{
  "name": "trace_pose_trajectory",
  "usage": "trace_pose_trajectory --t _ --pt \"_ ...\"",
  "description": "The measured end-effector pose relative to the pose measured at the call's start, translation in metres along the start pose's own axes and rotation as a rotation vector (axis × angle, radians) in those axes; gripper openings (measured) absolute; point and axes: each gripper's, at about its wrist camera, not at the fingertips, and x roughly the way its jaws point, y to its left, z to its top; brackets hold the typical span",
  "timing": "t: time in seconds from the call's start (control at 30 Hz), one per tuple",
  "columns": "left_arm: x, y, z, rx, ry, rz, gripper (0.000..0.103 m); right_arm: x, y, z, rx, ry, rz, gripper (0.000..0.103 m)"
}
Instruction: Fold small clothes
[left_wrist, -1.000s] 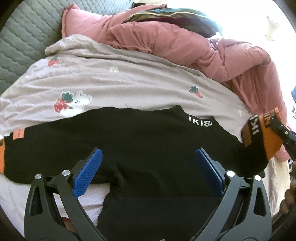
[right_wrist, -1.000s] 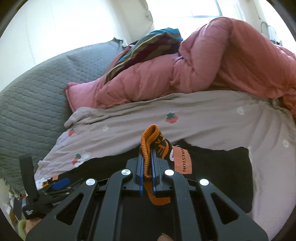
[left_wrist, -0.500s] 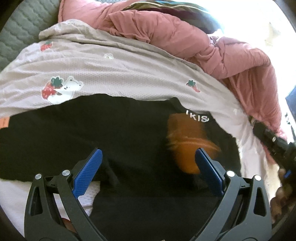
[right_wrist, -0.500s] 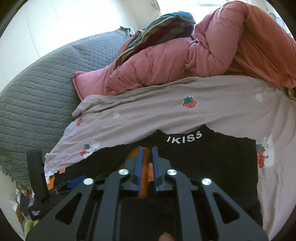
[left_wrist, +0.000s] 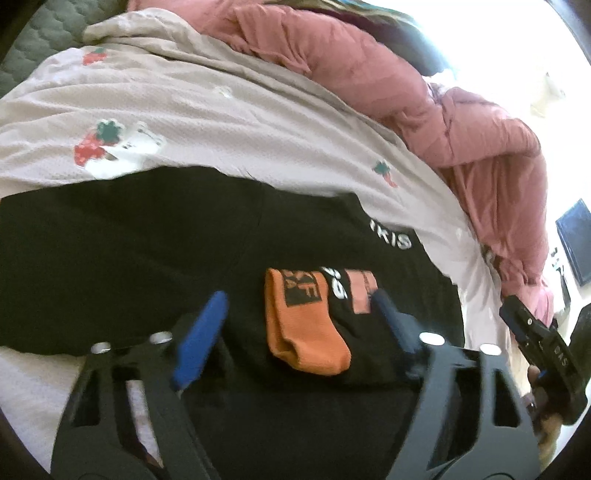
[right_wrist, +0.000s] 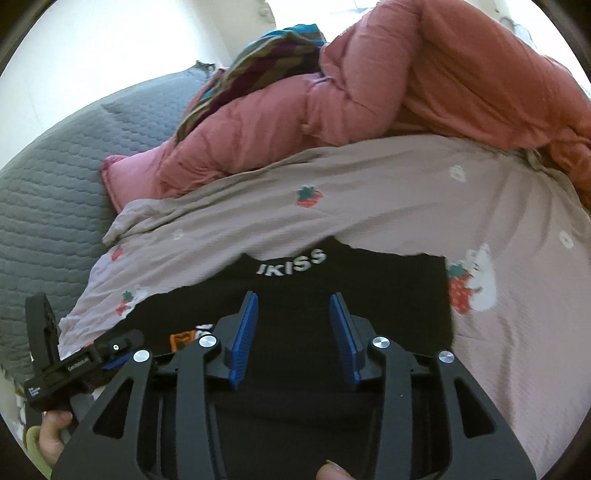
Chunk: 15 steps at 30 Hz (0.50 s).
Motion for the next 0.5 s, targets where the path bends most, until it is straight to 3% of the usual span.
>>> trace_pose_trajectory --t 0.07,0.23,0.43,0.5 --pt "0.007 -0.005 -0.004 0.027 0.037 -0.004 0.054 -0.002 -0.008 -0.005 0.008 -0.002 -0.014 0.040" --pt "0.025 -0.007 -0.015 0.027 0.108 0.020 0.055 -0.005 -0.025 -0.014 0.027 0.006 -0.035 0.040" --pt "0.046 -0.009 -0.028 0.033 0.116 0.085 0.055 -0.009 -0.045 -0.017 0.078 -0.005 -0.059 0.040" --pt "0.046 -0.014 -0.029 0.057 0.097 0.096 0.026 -0.010 -0.051 -0.017 0.091 -0.008 -0.066 0.040"
